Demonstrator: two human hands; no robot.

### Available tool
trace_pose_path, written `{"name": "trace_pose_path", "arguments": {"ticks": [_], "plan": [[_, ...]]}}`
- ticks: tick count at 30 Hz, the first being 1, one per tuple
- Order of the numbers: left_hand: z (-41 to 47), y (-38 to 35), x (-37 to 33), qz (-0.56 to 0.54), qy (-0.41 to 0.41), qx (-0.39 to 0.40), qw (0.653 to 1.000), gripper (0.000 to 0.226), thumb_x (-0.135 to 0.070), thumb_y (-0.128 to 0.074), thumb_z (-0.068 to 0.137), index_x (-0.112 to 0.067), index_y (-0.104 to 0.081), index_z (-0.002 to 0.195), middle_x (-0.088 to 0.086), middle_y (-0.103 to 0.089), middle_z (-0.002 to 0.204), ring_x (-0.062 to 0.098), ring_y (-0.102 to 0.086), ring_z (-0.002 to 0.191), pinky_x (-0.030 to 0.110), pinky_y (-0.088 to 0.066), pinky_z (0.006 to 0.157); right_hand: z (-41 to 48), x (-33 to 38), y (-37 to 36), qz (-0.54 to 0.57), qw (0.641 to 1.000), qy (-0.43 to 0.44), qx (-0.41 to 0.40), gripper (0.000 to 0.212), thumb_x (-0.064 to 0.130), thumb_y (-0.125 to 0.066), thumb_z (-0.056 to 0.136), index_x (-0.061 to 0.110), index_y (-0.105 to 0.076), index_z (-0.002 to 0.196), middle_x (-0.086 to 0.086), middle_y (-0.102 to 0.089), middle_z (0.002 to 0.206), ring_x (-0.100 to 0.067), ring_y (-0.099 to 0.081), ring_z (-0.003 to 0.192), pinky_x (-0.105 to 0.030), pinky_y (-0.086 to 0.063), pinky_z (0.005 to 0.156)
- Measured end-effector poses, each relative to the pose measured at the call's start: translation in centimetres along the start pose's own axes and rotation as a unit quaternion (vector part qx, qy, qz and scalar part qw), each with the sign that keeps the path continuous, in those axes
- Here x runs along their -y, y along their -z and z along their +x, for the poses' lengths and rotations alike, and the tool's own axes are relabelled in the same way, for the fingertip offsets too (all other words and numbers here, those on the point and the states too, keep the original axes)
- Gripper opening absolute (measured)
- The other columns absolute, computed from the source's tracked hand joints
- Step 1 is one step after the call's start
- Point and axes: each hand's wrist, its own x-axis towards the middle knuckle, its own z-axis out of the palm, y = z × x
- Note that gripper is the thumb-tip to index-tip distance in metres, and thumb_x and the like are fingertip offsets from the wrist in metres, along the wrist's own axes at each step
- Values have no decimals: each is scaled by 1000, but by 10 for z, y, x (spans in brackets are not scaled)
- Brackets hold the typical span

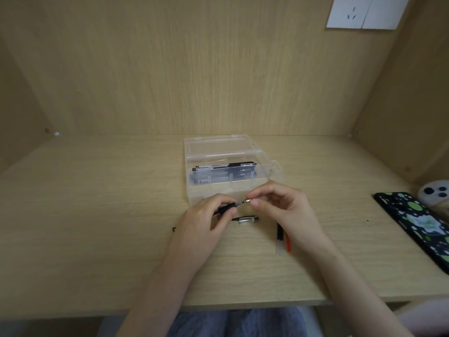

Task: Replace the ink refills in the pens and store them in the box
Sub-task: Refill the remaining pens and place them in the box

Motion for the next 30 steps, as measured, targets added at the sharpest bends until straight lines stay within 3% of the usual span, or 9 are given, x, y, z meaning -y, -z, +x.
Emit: {"name": "trace_pose_path", "arguments": {"ticks": [4,10,13,15,20,22,24,27,30], "plan": [[0,1,0,19,-17,-5,1000,12,-24,-65,86,-29,-64,96,-19,-66,90,0,-61,84,31,-52,72,1,-5,-2,-70,997,5,16,13,10,-71,81,23,-72,85,3,-68,80,-10,-61,74,-27,-49,74],[-1,2,0,36,-29,-1,999,13,-29,-65,83,-31,-65,96,-28,-58,80,-7,-55,66,26,-51,66,-1,-5,-5,-138,990,15,14,10,29,-60,89,30,-66,81,9,-61,64,-6,-56,63,-27,-45,68],[0,1,1,28,-28,-7,999,13,-28,-67,83,-31,-65,95,-24,-62,82,-5,-57,69,24,-50,67,-2,-4,-4,-53,998,-8,31,14,18,-68,83,25,-65,95,7,-64,76,-13,-59,69,-31,-48,72],[0,0,2,13,-23,-9,1000,13,-27,-68,82,-30,-66,94,-26,-62,80,-7,-57,69,20,-48,67,-2,-6,-4,-66,997,-9,35,15,14,-70,82,27,-66,87,5,-63,71,-14,-59,68,-35,-48,72],[1,1,2,20,-42,-2,999,14,-23,-68,82,-23,-68,97,-26,-60,80,-9,-55,68,16,-46,67,-3,-7,-4,-177,983,-5,40,20,33,-60,88,23,-65,72,11,-60,62,-4,-54,62,-22,-42,64],[1,1,2,24,-40,4,999,14,-24,-67,83,-24,-68,97,-27,-59,80,-9,-55,68,15,-46,67,-3,-4,-4,-138,990,-9,35,6,33,-64,85,27,-66,83,9,-63,73,-8,-57,68,-23,-45,67],[1,0,2,23,-31,8,999,14,-26,-67,83,-26,-68,98,-27,-59,78,-9,-55,67,15,-45,66,-2,-4,-3,-83,996,-9,38,14,19,-71,82,28,-66,91,5,-65,81,-13,-59,71,-26,-47,70],[1,-1,3,21,-28,12,999,15,-25,-68,82,-26,-69,97,-28,-60,78,-11,-54,67,10,-42,66,-2,-5,-5,-90,995,-6,43,12,13,-71,82,23,-66,85,3,-65,72,-10,-59,66,-26,-46,68],[1,-1,2,20,-26,21,999,15,-25,-68,82,-25,-69,97,-28,-60,78,-13,-54,66,8,-40,66,-2,-7,-5,-149,988,-7,30,10,24,-68,85,21,-64,76,10,-60,64,-5,-54,62,-22,-42,64]]}}
